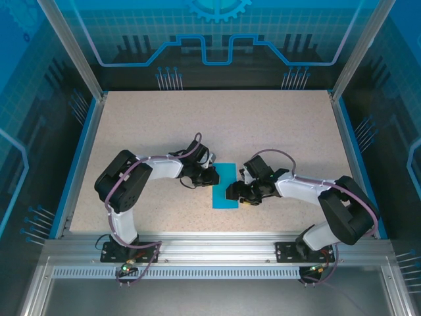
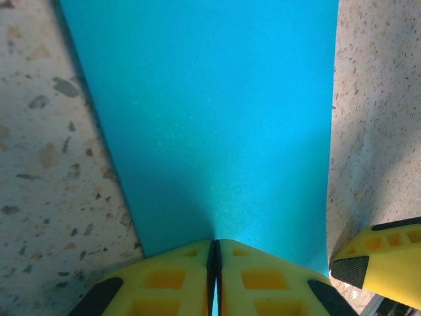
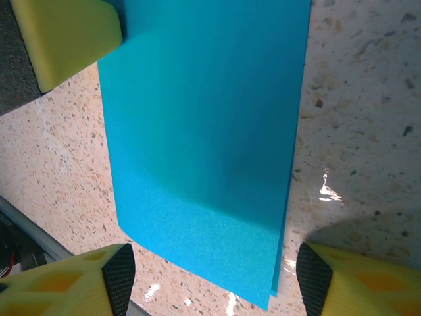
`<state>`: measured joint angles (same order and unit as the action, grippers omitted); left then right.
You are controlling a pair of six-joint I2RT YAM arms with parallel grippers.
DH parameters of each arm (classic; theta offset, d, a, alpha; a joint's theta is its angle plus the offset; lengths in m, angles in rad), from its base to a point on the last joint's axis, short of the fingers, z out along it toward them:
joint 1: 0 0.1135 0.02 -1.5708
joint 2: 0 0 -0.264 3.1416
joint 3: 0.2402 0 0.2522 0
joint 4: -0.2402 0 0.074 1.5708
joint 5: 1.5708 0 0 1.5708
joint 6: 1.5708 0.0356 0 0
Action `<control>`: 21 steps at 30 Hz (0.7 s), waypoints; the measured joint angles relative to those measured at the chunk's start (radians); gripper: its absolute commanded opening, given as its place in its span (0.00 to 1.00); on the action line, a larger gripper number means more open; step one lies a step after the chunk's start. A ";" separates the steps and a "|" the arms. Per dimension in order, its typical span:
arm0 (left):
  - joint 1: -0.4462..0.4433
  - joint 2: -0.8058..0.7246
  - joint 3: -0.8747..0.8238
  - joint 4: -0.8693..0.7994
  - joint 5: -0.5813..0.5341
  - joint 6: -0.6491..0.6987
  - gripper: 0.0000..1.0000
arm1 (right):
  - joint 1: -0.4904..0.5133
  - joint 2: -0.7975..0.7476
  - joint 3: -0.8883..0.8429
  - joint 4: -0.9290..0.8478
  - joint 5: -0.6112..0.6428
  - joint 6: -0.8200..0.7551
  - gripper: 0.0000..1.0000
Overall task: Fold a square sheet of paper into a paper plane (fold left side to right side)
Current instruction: Fold the triangle a second time at the center of the table.
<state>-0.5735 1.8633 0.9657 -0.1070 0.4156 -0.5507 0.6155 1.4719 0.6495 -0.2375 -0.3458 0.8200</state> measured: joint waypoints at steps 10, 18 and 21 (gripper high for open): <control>0.000 -0.001 0.000 0.000 0.000 0.000 0.14 | 0.000 0.005 0.000 0.039 -0.017 0.019 0.65; 0.000 -0.001 0.000 0.000 0.000 0.000 0.13 | 0.000 0.028 0.007 0.037 -0.021 0.019 0.66; 0.000 -0.001 0.000 0.000 0.000 0.000 0.14 | 0.000 0.028 0.010 0.029 -0.008 0.018 0.66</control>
<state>-0.5735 1.8622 0.9657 -0.1070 0.4156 -0.5507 0.6159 1.4998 0.6598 -0.2085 -0.3538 0.8383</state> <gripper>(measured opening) 0.135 0.660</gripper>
